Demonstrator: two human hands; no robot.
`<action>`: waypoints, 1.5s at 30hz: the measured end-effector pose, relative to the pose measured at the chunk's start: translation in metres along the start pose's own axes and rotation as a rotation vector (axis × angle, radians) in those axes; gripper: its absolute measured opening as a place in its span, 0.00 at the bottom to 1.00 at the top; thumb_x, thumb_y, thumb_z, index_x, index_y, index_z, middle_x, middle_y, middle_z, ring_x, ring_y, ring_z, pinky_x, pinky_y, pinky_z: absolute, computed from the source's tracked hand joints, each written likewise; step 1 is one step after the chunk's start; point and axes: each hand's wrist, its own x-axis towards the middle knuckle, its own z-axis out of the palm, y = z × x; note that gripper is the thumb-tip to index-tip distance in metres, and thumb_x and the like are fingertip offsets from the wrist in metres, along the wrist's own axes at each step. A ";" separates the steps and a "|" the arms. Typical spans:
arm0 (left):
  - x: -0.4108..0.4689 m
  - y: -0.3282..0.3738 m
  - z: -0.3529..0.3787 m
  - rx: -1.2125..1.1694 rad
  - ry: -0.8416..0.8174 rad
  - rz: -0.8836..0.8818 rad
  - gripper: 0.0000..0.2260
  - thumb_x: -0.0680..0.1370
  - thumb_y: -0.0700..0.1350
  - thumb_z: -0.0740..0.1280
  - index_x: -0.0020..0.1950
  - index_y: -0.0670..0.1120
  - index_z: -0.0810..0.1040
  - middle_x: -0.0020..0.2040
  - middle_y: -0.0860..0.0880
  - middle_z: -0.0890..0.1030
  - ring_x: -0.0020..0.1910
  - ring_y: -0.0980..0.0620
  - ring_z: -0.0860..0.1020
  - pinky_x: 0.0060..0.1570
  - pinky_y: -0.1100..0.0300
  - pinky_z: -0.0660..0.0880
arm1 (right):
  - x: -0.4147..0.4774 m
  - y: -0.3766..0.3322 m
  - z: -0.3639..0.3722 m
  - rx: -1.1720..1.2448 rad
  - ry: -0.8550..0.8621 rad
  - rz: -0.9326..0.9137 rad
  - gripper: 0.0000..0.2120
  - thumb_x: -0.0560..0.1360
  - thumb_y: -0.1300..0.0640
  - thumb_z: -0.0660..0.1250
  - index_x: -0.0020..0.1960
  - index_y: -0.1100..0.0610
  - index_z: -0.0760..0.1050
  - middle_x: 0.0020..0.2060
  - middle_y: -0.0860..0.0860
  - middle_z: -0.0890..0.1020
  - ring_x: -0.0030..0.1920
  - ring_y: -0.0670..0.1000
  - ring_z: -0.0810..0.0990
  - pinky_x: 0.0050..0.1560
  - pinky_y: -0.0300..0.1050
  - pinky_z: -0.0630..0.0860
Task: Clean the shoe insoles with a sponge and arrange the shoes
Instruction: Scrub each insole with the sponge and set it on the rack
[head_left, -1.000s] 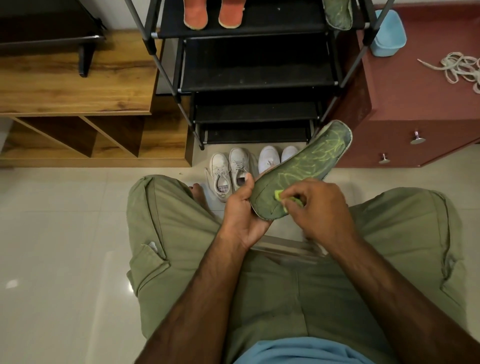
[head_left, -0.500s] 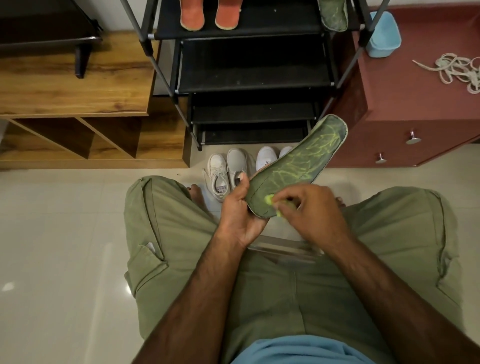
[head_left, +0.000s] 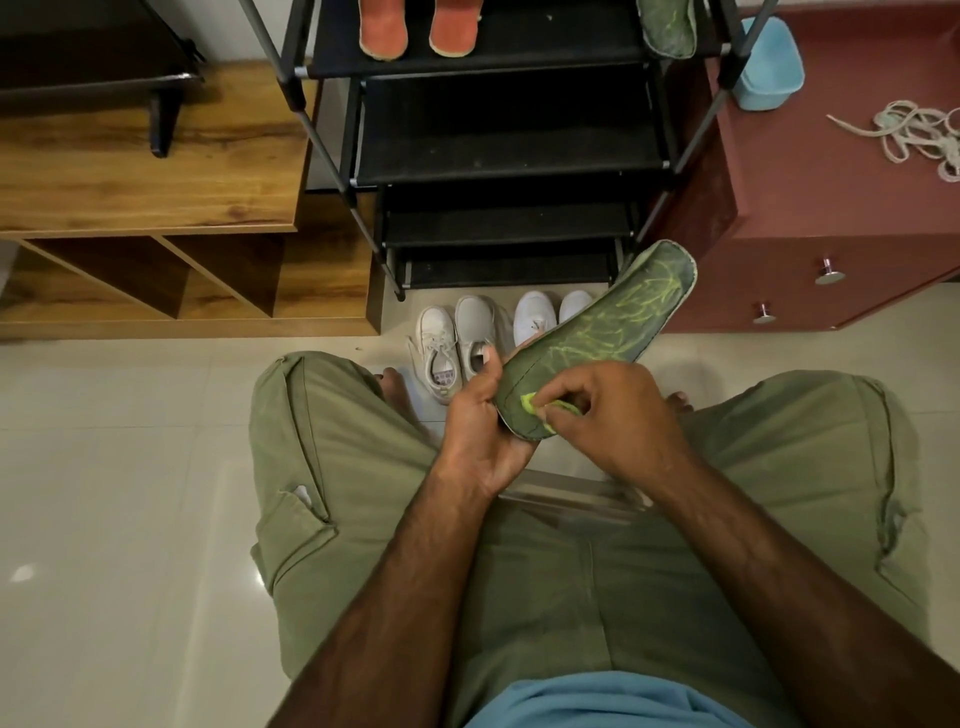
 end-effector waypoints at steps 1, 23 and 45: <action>0.000 0.000 0.001 -0.002 -0.001 -0.001 0.30 0.87 0.57 0.49 0.75 0.34 0.69 0.72 0.33 0.74 0.69 0.39 0.76 0.66 0.48 0.77 | 0.002 0.002 -0.001 -0.001 0.050 0.020 0.07 0.74 0.57 0.77 0.50 0.48 0.87 0.38 0.37 0.83 0.38 0.37 0.79 0.42 0.32 0.73; -0.005 -0.002 0.001 -0.004 0.023 -0.071 0.30 0.87 0.58 0.52 0.57 0.35 0.83 0.56 0.37 0.83 0.58 0.43 0.83 0.62 0.51 0.79 | 0.010 -0.016 0.014 0.028 -0.055 -0.084 0.09 0.75 0.60 0.75 0.51 0.48 0.87 0.44 0.41 0.85 0.40 0.38 0.79 0.43 0.31 0.71; 0.001 -0.003 -0.001 0.033 0.076 -0.041 0.27 0.86 0.57 0.52 0.67 0.37 0.76 0.64 0.36 0.80 0.65 0.41 0.79 0.63 0.48 0.77 | 0.027 -0.012 0.010 0.091 0.149 0.090 0.06 0.75 0.57 0.75 0.50 0.48 0.87 0.45 0.41 0.87 0.44 0.39 0.83 0.51 0.41 0.81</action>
